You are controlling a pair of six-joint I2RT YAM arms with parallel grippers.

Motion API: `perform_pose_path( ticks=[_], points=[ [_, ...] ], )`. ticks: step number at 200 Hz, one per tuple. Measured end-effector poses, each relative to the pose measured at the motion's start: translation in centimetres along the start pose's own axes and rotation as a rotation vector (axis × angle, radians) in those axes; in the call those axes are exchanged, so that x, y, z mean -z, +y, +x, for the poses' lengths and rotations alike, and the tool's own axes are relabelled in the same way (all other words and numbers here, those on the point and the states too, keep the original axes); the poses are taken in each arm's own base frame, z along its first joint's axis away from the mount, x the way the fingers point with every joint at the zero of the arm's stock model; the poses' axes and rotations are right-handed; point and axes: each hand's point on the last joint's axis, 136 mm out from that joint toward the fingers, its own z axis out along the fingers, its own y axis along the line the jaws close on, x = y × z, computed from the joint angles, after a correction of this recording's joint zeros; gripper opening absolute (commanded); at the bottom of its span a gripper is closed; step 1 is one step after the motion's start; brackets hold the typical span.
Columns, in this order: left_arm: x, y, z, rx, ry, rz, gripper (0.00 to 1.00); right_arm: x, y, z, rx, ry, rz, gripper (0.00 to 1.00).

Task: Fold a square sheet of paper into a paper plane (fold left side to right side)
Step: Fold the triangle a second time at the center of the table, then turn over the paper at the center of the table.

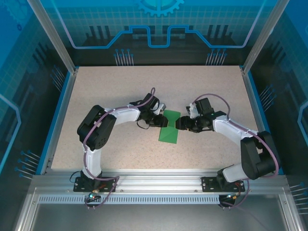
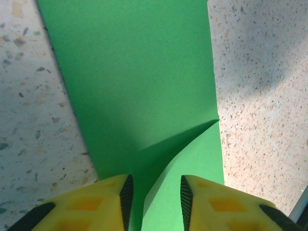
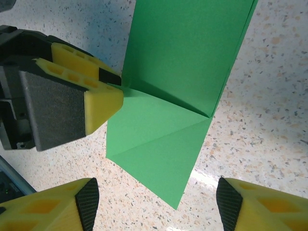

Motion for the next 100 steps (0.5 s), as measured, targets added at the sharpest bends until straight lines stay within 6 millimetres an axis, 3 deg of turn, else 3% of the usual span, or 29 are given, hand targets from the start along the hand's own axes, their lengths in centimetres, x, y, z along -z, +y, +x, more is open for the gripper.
perform_pose_path(
  ticks=[35,100],
  points=[
    [0.0,0.3,-0.1,-0.006,-0.008,-0.015,0.09,-0.3,0.2,0.0,-0.012,0.008,-0.017,0.77],
    [1.2,0.5,0.0,-0.016,-0.045,-0.048,0.09,-2.4,0.8,0.3,-0.059,0.057,-0.082,0.75]
  ],
)
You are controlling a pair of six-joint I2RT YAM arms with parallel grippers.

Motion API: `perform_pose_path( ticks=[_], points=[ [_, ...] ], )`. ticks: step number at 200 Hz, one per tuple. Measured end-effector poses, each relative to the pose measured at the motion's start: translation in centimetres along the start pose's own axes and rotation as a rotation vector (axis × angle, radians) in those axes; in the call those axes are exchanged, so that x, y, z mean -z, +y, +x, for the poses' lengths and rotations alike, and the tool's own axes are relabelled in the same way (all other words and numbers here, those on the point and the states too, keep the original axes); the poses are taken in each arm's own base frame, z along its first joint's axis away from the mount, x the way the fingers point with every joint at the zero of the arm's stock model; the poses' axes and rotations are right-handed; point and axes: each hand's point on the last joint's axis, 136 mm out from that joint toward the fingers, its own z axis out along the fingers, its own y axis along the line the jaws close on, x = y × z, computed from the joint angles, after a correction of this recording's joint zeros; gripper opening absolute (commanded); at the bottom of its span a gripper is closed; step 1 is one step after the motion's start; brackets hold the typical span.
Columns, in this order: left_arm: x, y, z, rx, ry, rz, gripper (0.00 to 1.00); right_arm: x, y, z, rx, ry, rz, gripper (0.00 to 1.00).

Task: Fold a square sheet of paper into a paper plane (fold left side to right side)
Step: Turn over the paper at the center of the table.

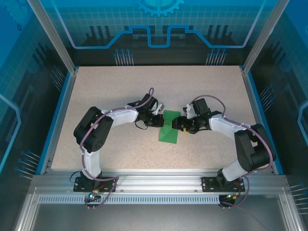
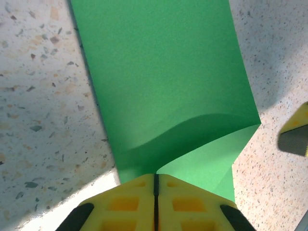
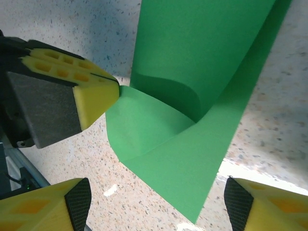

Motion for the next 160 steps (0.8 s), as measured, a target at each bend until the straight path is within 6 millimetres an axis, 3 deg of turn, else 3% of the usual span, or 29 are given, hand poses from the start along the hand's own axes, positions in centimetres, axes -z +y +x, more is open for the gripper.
perform_pose_path(
  ticks=[78,105,135,160],
  points=[
    [0.1,0.2,-0.2,0.001,-0.013,-0.009,0.10,-3.7,0.1,0.2,-0.061,0.086,-0.038,0.57],
    [0.1,0.3,-0.3,0.009,-0.018,-0.007,0.14,-4.8,0.5,0.2,-0.064,0.102,-0.057,0.44],
    [0.6,0.6,-0.3,0.028,-0.032,-0.006,0.23,-5.3,1.1,-0.6,-0.058,0.092,-0.078,0.22],
    [2.0,0.6,-0.8,0.051,-0.073,0.007,0.40,-5.2,1.6,-1.1,-0.033,0.078,-0.095,0.09]
  ],
)
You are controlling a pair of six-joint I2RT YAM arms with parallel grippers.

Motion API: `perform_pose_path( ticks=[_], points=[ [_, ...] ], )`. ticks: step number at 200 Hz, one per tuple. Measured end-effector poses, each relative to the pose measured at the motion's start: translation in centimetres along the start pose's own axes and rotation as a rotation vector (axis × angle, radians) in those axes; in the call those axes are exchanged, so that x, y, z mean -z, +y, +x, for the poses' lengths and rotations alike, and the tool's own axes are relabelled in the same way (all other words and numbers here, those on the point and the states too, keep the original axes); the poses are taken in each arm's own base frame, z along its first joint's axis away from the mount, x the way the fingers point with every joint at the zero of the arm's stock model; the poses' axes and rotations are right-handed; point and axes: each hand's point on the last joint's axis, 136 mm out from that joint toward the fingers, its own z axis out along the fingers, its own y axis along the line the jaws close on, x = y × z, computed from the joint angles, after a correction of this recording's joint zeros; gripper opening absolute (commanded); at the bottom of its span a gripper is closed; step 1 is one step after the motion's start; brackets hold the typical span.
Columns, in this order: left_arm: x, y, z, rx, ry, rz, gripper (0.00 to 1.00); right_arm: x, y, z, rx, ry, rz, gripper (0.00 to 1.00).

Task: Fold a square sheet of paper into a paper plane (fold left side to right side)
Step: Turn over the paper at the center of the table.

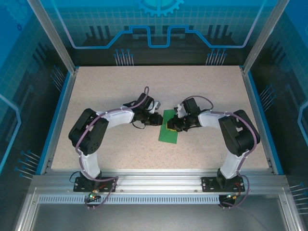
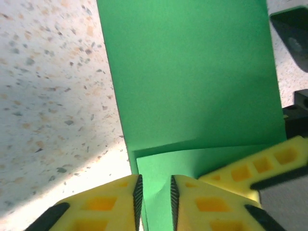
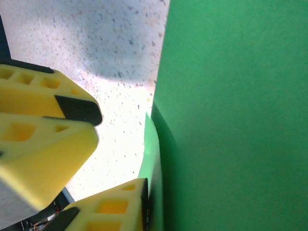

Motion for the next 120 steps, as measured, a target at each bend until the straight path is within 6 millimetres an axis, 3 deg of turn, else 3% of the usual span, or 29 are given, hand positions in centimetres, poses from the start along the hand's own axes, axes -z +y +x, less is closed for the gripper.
perform_pose_path(
  ticks=[22,39,82,103,120],
  points=[
    [2.1,0.2,-0.6,0.029,-0.052,0.015,0.57,0.6,0.5,-0.4,0.030,-0.015,-0.012,0.08],
    [4.6,0.2,-1.3,0.054,-0.118,0.044,0.70,2.5,1.6,-1.4,0.079,-0.067,-0.034,0.08],
    [13.4,-0.6,-4.0,0.099,-0.345,0.154,0.90,10.8,7.1,-4.9,0.285,-0.271,-0.154,0.08],
    [17.7,-3.2,-5.1,0.045,-0.448,0.247,0.95,15.3,11.4,-5.5,0.443,-0.363,-0.235,0.09],
    [20.5,-6.2,-5.4,-0.029,-0.502,0.352,0.97,17.8,14.5,-5.1,0.553,-0.399,-0.295,0.09]
  ],
)
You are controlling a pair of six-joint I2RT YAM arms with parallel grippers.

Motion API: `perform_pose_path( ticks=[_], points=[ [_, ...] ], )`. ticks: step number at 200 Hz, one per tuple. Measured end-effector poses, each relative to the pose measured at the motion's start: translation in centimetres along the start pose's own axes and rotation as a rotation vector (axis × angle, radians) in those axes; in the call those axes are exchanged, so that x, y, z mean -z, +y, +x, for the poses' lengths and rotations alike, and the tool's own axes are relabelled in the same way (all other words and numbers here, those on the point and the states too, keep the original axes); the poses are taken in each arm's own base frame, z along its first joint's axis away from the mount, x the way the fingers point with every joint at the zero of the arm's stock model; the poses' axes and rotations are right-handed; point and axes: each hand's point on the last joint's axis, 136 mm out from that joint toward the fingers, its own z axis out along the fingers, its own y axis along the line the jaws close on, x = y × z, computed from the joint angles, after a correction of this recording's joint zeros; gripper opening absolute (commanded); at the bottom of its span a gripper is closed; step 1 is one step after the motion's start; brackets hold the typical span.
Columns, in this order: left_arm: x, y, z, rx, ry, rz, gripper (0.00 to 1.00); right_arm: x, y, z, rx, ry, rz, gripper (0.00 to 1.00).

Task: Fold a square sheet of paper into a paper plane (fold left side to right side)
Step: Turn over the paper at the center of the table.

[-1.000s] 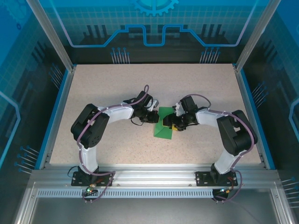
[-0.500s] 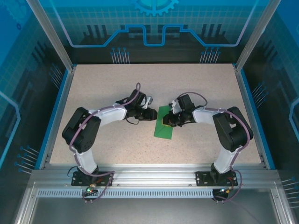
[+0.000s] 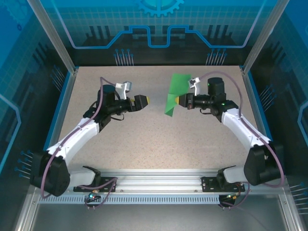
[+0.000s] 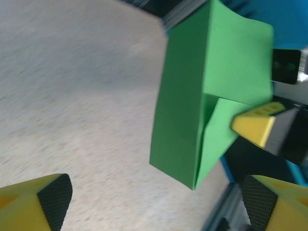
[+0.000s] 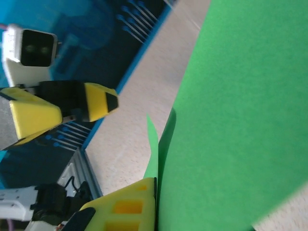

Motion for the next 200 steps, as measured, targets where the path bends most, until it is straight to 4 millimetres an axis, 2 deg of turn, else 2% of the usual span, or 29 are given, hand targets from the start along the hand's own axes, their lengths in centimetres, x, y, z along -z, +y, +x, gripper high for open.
perform_pose_path(
  ticks=[19,42,81,106,119,138,180,200],
  points=[
    [0.9,-3.4,-0.9,-0.044,-0.019,0.129,0.98,1.1,3.4,-2.0,0.097,-0.031,-0.089,0.09],
    [1.3,-6.0,-1.1,-0.077,-0.009,0.228,0.98,1.8,6.8,-3.3,0.186,-0.039,-0.186,0.10],
    [1.5,-10.6,-0.8,-0.151,0.029,0.358,0.97,1.4,11.7,-3.1,0.292,-0.001,-0.320,0.10],
    [1.3,-12.4,-0.8,-0.180,0.041,0.406,0.91,1.3,13.5,-2.7,0.321,0.017,-0.375,0.10],
    [1.1,-12.7,-0.7,-0.184,0.049,0.416,0.84,1.1,13.9,-2.5,0.322,0.027,-0.391,0.11],
    [0.7,-12.7,-0.5,-0.180,0.062,0.422,0.67,0.8,13.9,-2.2,0.316,0.041,-0.404,0.11],
    [0.7,-13.2,-0.3,-0.191,0.071,0.436,0.23,0.6,13.7,-2.2,0.306,0.043,-0.403,0.14],
    [0.7,-13.2,-0.3,-0.195,0.070,0.435,0.12,0.5,13.6,-2.2,0.303,0.042,-0.402,0.17]
  ],
)
